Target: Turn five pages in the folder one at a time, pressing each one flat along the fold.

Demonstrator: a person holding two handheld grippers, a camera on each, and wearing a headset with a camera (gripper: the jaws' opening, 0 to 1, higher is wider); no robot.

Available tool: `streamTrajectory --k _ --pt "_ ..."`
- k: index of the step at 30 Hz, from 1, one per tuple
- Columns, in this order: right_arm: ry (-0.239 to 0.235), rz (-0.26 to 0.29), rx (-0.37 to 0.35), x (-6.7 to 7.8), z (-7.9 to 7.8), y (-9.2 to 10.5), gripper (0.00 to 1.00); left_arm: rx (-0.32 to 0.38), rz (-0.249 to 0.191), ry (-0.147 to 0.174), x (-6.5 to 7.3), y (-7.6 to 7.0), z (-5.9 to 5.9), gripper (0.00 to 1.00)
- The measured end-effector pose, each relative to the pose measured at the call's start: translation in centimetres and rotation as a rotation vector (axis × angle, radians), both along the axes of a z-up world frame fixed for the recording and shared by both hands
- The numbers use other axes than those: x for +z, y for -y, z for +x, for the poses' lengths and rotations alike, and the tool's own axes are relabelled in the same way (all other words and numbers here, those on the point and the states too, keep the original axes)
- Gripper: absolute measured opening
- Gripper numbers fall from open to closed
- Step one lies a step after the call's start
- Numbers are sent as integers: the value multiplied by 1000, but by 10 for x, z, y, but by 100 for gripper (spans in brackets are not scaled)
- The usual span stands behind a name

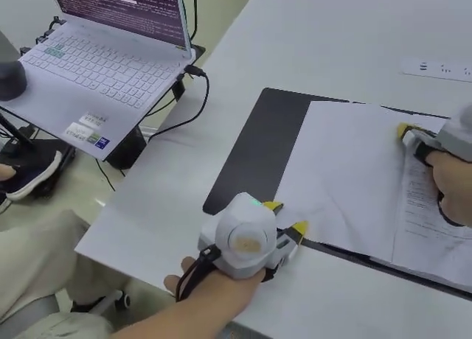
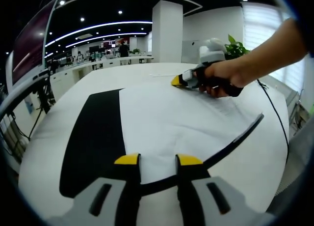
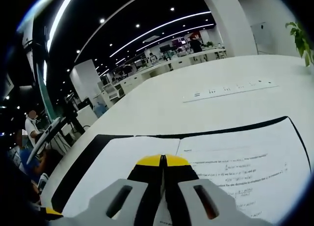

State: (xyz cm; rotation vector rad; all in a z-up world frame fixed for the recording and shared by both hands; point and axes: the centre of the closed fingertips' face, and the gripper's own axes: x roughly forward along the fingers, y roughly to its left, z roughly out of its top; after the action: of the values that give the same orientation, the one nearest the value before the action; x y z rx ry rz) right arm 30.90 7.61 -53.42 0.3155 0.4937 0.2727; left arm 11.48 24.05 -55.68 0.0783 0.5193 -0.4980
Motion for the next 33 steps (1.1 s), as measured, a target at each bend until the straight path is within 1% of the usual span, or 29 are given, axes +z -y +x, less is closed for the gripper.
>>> streamTrajectory --k 4,6,8,9,10,12,13,15,17,22,23,28,29,33 --pt "-3 1 -10 1 12 3 0 3 -4 1 -1 0 0 27" --pt "-3 -4 -15 -3 23 7 0 3 -4 2 -1 0 0 27" --pt "-3 -8 -16 -4 28 8 0 3 -4 1 -1 0 0 27" --pt "-4 -8 -20 -7 40 11 0 3 -4 1 -1 0 0 27" --pt "-6 -4 -23 -7 43 13 0 3 -4 1 -1 0 0 27" --pt "-16 2 -26 -8 44 13 0 3 -4 1 -1 -1 0 27" --pt "-24 16 -28 -8 43 13 0 3 -5 1 -1 -1 0 27" --pt "-29 26 -27 -8 41 13 0 3 -4 2 -1 -1 0 27" --pt "-33 22 -20 -8 37 13 0 3 -5 2 -1 -1 0 27" --pt "-32 17 8 -8 18 9 0 4 -6 2 -2 -1 0 27" --pt "-31 17 9 -8 16 9 0 4 -7 2 -2 -1 1 27" --pt "-33 34 22 -5 -1 5 0 4 -8 4 -2 -1 0 27" --pt "-34 44 23 -4 -7 3 0 3 -6 4 -2 -1 0 27" --pt "-39 45 38 -1 -21 -2 0 3 -6 4 -1 0 0 27"
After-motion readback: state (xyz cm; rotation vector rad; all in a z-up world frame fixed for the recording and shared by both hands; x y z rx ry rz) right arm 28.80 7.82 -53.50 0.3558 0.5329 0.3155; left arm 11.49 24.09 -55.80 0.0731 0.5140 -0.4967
